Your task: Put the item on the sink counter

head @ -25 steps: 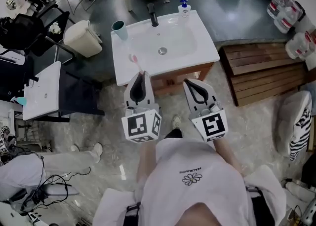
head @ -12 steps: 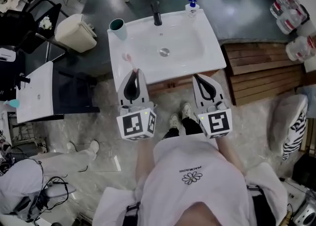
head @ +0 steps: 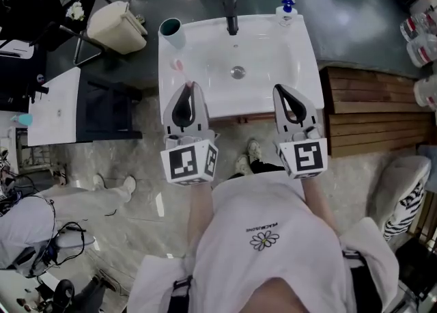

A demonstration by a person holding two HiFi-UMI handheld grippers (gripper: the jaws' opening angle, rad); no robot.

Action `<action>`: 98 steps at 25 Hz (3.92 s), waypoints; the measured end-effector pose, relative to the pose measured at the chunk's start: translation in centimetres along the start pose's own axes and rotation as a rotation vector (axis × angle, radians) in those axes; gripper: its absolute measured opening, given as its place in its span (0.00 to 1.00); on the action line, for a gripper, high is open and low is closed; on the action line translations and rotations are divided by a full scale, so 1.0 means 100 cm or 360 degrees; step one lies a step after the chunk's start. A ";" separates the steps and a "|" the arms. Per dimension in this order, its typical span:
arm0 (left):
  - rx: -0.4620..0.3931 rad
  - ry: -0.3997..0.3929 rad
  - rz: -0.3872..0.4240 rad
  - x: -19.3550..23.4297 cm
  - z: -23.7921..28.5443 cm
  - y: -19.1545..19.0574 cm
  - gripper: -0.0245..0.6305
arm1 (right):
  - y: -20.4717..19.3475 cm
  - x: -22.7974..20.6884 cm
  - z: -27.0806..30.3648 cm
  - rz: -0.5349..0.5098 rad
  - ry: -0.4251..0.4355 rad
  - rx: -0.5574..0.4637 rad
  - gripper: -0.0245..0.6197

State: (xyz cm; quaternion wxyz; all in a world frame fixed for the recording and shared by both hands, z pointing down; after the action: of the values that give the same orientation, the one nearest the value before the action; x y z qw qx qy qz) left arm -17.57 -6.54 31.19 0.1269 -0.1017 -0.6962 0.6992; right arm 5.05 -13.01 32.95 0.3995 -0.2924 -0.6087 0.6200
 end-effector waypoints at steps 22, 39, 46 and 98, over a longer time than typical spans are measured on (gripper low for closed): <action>0.0018 -0.0064 -0.0027 0.002 0.073 0.006 0.10 | -0.016 -0.050 0.033 0.0145 -0.0080 0.0090 0.05; 0.0244 -0.0686 0.0879 -0.020 0.103 -0.039 0.10 | -0.027 -0.045 0.022 0.0171 -0.0153 0.0152 0.05; 0.0403 -0.1014 0.1117 -0.047 0.091 -0.081 0.10 | -0.030 -0.042 0.011 0.0173 -0.0187 0.0192 0.05; 0.1210 -0.1693 0.1650 -0.084 0.074 -0.203 0.10 | -0.043 -0.032 -0.016 0.0255 -0.0239 0.0301 0.05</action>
State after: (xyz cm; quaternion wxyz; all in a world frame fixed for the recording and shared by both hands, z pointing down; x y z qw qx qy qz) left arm -11.29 -16.30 51.29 -0.5312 -0.0157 -0.2448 0.8110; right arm 8.62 -15.14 36.63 0.3280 -0.2539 -0.5505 0.7245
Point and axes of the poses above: the fingertips, and each gripper's own axes: z forward along the fingers, x to its left, y out of its top, the point moved 9 cm from there along -z, backward along the fingers, and after that the axes turned 15 degrees about y, right-handed, at the moved point
